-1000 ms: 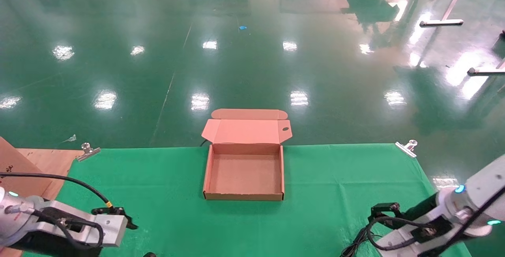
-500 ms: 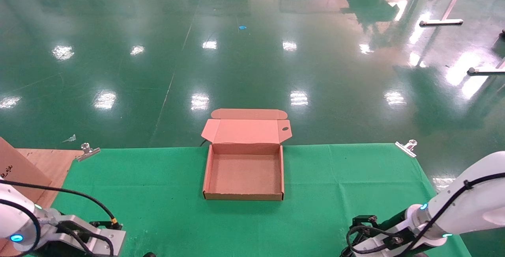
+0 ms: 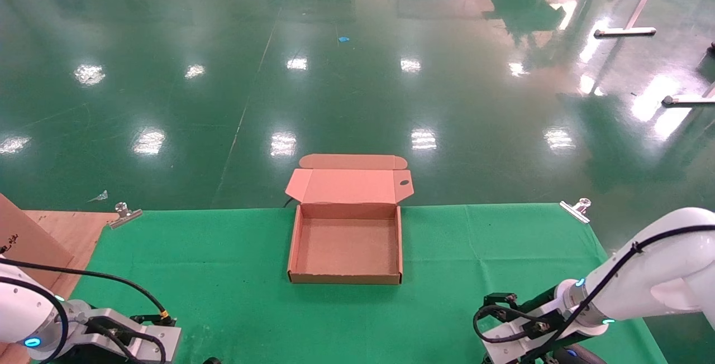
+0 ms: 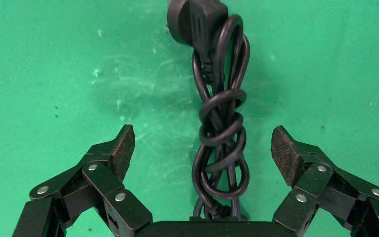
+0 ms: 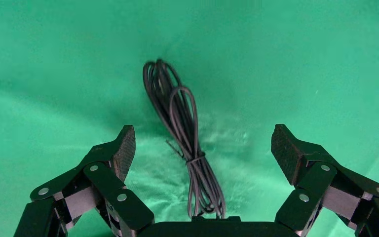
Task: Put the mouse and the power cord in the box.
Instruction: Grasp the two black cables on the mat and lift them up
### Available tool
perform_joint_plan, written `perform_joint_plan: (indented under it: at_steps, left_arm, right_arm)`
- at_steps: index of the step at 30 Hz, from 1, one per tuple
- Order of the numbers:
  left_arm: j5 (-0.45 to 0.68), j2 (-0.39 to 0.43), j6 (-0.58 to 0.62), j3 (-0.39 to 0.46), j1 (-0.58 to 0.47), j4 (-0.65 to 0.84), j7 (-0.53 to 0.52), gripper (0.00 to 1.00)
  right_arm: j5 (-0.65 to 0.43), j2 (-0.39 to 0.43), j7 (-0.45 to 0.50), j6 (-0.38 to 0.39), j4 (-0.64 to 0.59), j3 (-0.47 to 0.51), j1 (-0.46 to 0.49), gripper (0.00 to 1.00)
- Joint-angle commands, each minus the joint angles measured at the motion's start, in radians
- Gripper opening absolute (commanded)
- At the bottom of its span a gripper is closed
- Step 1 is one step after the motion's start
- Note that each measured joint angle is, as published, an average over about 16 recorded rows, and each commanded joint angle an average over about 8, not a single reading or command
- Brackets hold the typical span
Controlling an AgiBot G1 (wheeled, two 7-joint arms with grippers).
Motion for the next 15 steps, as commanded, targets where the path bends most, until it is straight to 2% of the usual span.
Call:
perform_joint_plan:
  at_steps: [1, 2, 7, 8, 9, 10, 15]
  left_arm:
    - [-0.008, 0.003, -0.003, -0.005, -0.003, 0.021, 0.014, 0.88]
    - [-0.012, 0.002, -0.002, -0.008, -0.004, 0.029, 0.020, 0.75]
    - [-0.026, -0.006, 0.001, -0.017, -0.009, 0.062, 0.053, 0.12]
    - [-0.027, -0.006, 0.000, -0.018, -0.011, 0.067, 0.059, 0.03]
    - [-0.028, -0.007, 0.000, -0.018, -0.012, 0.072, 0.065, 0.00]
    - [-0.028, -0.007, 0.000, -0.019, -0.014, 0.077, 0.070, 0.00]
    - [-0.030, -0.005, -0.001, -0.020, -0.022, 0.097, 0.090, 0.00]
  right_arm:
    - [0.002, -0.012, -0.017, -0.003, -0.026, 0.000, 0.009, 1.00]
    - [0.001, -0.016, -0.026, -0.003, -0.034, 0.000, 0.011, 0.90]
    - [0.001, -0.031, -0.064, -0.010, -0.068, -0.001, 0.021, 0.28]
    - [0.002, -0.033, -0.069, -0.013, -0.074, -0.001, 0.023, 0.15]
    - [0.002, -0.036, -0.074, -0.016, -0.080, -0.001, 0.025, 0.03]
    - [0.002, -0.038, -0.079, -0.018, -0.085, -0.001, 0.028, 0.00]
    - [0.003, -0.049, -0.093, -0.022, -0.109, -0.001, 0.038, 0.00]
